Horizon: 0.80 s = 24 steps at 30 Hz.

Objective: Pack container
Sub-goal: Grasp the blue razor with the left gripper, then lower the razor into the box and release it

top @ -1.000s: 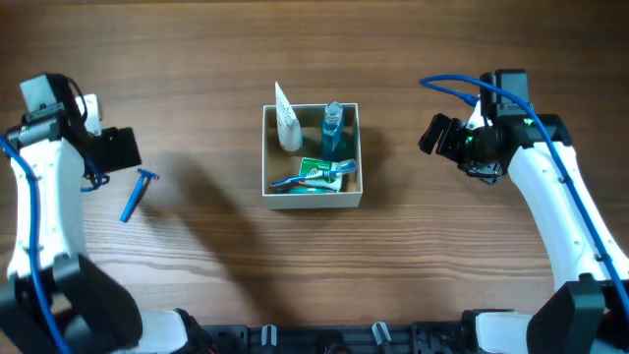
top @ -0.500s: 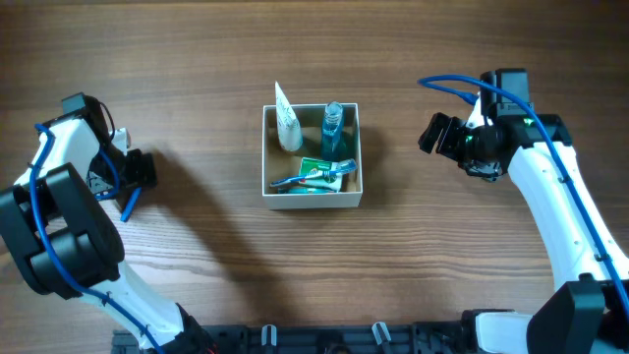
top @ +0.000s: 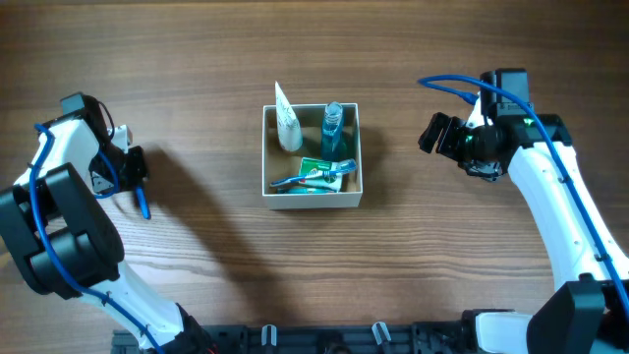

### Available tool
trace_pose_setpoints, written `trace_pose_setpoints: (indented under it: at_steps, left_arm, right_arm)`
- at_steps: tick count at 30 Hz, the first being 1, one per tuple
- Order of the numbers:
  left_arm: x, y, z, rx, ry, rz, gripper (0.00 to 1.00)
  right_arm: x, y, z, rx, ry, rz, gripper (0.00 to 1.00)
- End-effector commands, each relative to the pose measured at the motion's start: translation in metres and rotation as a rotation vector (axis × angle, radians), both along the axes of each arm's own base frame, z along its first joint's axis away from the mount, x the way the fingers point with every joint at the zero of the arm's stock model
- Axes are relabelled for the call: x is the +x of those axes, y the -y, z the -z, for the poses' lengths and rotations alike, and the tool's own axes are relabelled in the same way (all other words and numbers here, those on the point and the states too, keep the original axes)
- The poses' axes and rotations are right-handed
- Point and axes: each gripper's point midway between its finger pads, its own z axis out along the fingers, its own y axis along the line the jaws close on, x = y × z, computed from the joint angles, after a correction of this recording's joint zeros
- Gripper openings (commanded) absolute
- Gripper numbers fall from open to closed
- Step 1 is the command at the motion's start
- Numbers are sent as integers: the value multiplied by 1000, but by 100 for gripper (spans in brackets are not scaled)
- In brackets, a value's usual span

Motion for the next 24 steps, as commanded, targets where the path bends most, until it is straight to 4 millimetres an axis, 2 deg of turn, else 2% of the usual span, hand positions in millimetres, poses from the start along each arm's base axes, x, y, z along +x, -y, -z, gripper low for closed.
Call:
trace_pose_setpoints:
  at_steps: [1, 3, 4, 6, 7, 8, 10, 12, 14, 16, 18, 21, 24]
  left_arm:
    - [2, 16, 4, -96, 20, -32, 4]
    - [17, 15, -28, -75, 86, -15, 4]
    - [27, 19, -52, -65, 137, 5, 4]
    - [49, 46, -110, -75, 299, 79, 4]
    - [55, 67, -139, -60, 385, 174, 4]
    - [56, 82, -154, -46, 427, 265, 4]
    - [54, 131, -191, -17, 528, 485, 4]
    - [40, 201, -227, -5, 641, 778, 4]
    - [20, 254, -232, -26, 660, 1011, 4]
    - [-6, 294, -225, -49, 629, 1236, 4]
    - [-25, 323, -222, -66, 621, 1376, 4]
    - [-45, 354, -222, -89, 631, 1498, 4]
    - [-50, 370, -200, -92, 585, 1627, 4]
  right_arm:
    - [-3, 1, 5, -6, -19, -7, 100]
    - [-3, 1, 5, -6, -19, -7, 100]
    - [-3, 1, 5, -6, -20, -7, 100]
    - [-3, 1, 5, -6, -19, -7, 100]
    - [-3, 1, 5, -6, -19, -7, 100]
    - [-3, 1, 5, -6, -18, -7, 100]
    - [-3, 1, 5, -6, -18, -7, 100]
    - [-2, 1, 5, -7, -17, -6, 100]
    - [-1, 1, 4, -6, -11, -3, 100]
    - [-1, 1, 4, -5, -12, -2, 100]
    - [-1, 1, 4, -5, -11, -2, 100]
    - [-1, 1, 4, -5, -12, -2, 100]
    - [-1, 1, 4, -4, -11, 1, 100]
